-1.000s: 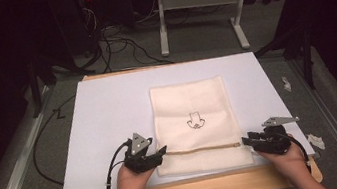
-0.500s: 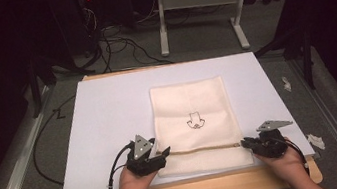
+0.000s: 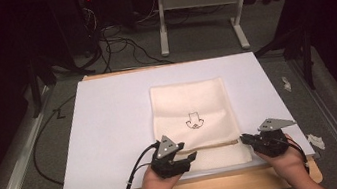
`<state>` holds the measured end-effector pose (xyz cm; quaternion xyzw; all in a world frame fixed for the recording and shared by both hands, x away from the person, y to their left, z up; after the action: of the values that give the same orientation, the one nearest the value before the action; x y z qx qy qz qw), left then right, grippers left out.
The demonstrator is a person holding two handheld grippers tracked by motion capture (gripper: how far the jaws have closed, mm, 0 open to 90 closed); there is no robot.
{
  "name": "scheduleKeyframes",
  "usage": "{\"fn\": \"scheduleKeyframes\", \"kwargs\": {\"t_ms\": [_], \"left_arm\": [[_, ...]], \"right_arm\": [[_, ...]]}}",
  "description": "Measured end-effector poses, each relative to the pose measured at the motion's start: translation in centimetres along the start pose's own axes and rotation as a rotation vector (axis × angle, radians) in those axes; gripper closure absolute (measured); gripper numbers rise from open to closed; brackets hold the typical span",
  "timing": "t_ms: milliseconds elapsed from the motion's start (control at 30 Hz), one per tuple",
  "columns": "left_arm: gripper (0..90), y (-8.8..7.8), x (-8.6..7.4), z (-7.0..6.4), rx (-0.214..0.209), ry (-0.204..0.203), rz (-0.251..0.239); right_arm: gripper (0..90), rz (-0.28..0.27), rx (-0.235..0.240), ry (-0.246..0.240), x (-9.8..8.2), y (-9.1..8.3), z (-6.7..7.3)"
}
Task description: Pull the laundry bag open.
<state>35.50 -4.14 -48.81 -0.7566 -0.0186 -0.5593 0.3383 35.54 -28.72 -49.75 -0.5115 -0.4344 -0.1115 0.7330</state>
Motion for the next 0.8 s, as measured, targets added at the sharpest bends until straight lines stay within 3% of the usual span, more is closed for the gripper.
{"fn": "scheduleKeyframes", "kwargs": {"t_ms": [100,167,333,500,633,700,800], "left_arm": [[50.0,2.0,0.3,-1.0,-0.039,-0.007,0.014],[52.0,3.8,0.8,-1.9,-0.076,-0.041,0.007],[54.7,6.1,2.0,-3.4,-0.117,-0.065,0.000],[56.4,7.8,2.6,-4.4,-0.111,-0.040,0.034],[58.1,8.5,3.0,-4.4,-0.098,-0.053,0.040],[65.0,8.9,3.2,-4.6,-0.095,-0.042,0.040],[66.9,9.6,3.4,-5.0,-0.095,-0.034,0.049]], "right_arm": [[85.0,0.000,0.014,0.000,0.1,0.0,0.2],[85.0,-0.003,0.018,0.002,0.2,-0.1,0.2],[85.0,-0.019,0.029,-0.003,0.4,-0.2,0.3],[85.0,-0.031,0.033,0.002,0.6,-0.4,0.4],[84.9,-0.048,0.035,-0.007,0.8,-0.5,0.4],[84.9,-0.055,0.042,-0.001,1.0,-0.7,0.5],[84.9,-0.059,0.044,-0.004,1.0,-0.7,0.6]]}}
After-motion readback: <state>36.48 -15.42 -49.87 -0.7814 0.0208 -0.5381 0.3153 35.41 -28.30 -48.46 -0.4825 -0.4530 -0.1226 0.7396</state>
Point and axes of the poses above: each handheld gripper's, and its own axes: y roughly forward along the jaws, x roughly out of its top, z roughly to its left, the point moved 7 cm from there along y, roughly forward along the jaws, and after that the axes turned 3 degrees about y, right-handed, at the moved point
